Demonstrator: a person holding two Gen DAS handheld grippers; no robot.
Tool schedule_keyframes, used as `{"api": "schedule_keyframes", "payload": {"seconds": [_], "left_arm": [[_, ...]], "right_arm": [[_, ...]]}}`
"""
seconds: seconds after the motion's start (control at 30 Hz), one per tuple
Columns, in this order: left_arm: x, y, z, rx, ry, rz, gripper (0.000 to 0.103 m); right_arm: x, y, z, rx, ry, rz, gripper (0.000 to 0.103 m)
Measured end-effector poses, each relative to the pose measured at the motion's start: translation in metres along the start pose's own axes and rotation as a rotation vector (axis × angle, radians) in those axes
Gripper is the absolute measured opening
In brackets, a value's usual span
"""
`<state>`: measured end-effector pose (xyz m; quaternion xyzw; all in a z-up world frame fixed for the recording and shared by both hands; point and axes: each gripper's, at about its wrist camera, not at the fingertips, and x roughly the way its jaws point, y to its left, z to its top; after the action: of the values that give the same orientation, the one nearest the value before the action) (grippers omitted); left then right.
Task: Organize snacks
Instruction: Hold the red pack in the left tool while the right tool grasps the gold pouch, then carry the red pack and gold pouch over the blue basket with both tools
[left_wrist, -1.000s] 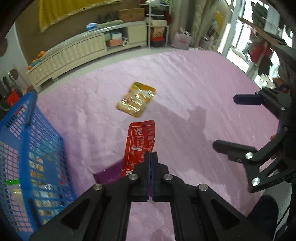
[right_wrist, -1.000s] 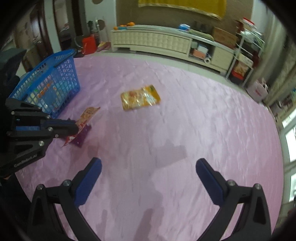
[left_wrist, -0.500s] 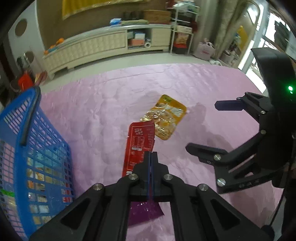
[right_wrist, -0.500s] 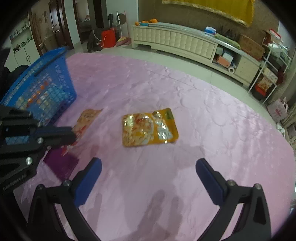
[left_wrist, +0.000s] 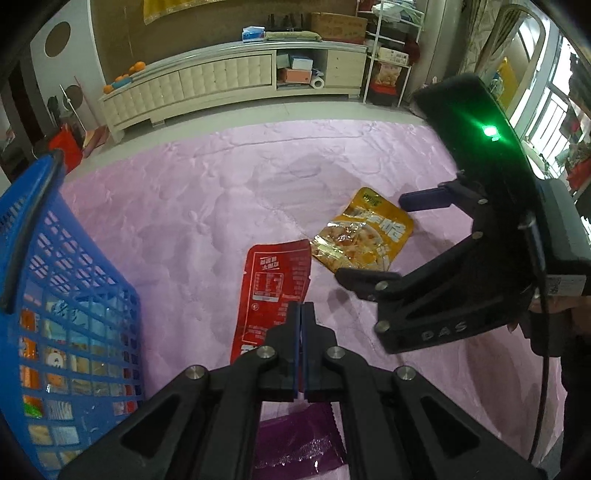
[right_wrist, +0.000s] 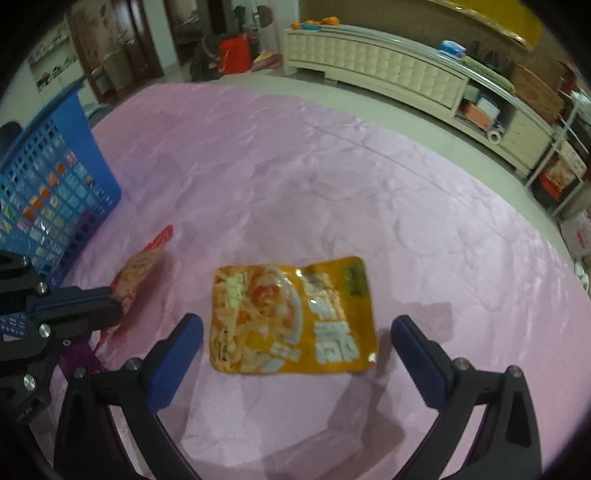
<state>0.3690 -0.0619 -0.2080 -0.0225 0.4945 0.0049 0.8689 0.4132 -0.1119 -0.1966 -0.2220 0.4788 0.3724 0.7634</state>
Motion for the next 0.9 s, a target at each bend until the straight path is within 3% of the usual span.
{"api": "schedule_keyframes", "payload": {"seconds": [0.2,0.3,0.33,0.37,0.4,0.5,0.53,0.7,0.9], "left_arm": [[0.005,0.001,0.0,0.0,0.007,-0.004,0.0],[0.004,-0.001,0.001,-0.002,0.009,-0.007,0.0],[0.004,-0.002,0.001,0.002,0.008,-0.006,0.0],[0.004,-0.002,0.0,0.005,0.008,-0.003,0.0],[0.004,-0.002,0.0,0.007,0.009,0.0,0.0],[0.004,-0.001,0.0,-0.001,0.011,-0.009,0.0],[0.003,-0.001,0.001,-0.002,0.009,-0.008,0.0],[-0.007,-0.001,-0.001,0.003,-0.001,-0.022,0.0],[-0.034,-0.01,-0.006,0.054,-0.026,-0.076,0.0]], "right_arm": [[0.003,0.004,0.0,-0.034,0.015,-0.016,0.102],[-0.001,0.005,-0.002,-0.049,-0.005,-0.008,0.09],[-0.004,0.006,-0.001,-0.054,-0.015,-0.005,0.076],[-0.007,0.008,-0.001,-0.058,-0.02,-0.004,0.049],[-0.009,0.01,-0.001,-0.067,-0.03,-0.003,0.039],[-0.011,0.016,-0.003,-0.086,-0.035,-0.004,0.024],[-0.012,0.018,-0.005,-0.103,-0.042,-0.012,0.013],[-0.023,0.023,-0.02,-0.1,-0.043,-0.023,0.011],[-0.067,0.036,-0.034,-0.116,-0.08,-0.02,0.011]]}}
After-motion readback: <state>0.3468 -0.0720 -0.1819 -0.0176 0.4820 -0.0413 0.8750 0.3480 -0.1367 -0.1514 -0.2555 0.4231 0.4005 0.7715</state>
